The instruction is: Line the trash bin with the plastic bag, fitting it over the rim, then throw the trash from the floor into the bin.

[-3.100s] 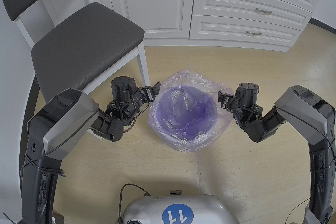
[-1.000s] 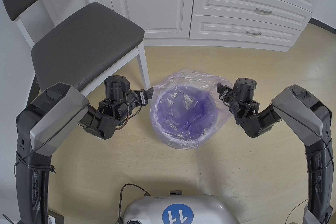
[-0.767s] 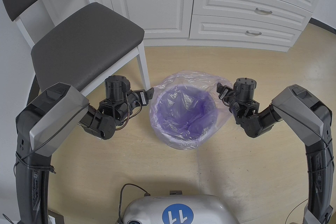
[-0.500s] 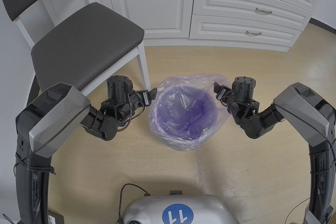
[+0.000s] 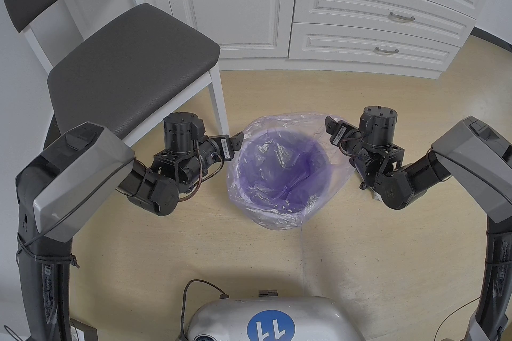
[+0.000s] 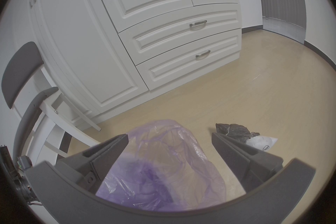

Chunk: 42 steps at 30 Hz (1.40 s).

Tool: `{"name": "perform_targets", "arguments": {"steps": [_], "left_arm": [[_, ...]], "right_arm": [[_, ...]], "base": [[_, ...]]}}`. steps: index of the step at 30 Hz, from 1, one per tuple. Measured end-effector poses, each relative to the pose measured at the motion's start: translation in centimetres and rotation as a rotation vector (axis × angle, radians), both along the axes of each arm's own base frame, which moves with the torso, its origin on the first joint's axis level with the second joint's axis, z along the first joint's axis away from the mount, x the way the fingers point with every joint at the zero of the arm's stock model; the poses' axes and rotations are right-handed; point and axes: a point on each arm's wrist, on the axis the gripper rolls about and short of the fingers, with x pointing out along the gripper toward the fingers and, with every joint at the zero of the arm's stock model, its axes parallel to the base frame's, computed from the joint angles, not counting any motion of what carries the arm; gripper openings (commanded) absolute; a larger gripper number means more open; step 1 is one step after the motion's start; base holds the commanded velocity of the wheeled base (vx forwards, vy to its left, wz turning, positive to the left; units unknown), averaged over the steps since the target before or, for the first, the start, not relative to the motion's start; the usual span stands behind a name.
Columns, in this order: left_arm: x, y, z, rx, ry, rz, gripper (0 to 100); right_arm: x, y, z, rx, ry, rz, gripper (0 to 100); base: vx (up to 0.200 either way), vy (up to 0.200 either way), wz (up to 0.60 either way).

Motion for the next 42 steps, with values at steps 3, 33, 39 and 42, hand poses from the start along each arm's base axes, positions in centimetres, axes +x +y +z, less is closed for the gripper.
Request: {"name": "perform_targets", "arguments": {"steps": [3,33,39,42], "left_arm": [[-0.3,-0.2,0.3,-0.001,-0.002,-0.007,100],[-1.2,-1.4,0.9,-0.012,-0.024,-0.039,100],[-1.3,-1.6,0.9,-0.016,-0.035,-0.039,100],[-1.4,-1.7,0.9,-0.015,-0.036,-0.035,100]], "right_arm": [[-0.1,-0.1,0.4,0.002,-0.006,0.001,100],[-2.1,-2.0,2.2,-0.102,0.033,-0.002,100],[-2.6,-2.4,2.8,-0.105,0.036,0.001,100],[-3.2,-2.5,3.2,-0.107,0.037,0.027,100]], "base": [[0.0,0.0,0.0],[0.0,0.0,0.0],[0.0,0.0,0.0],[0.0,0.0,0.0]]}}
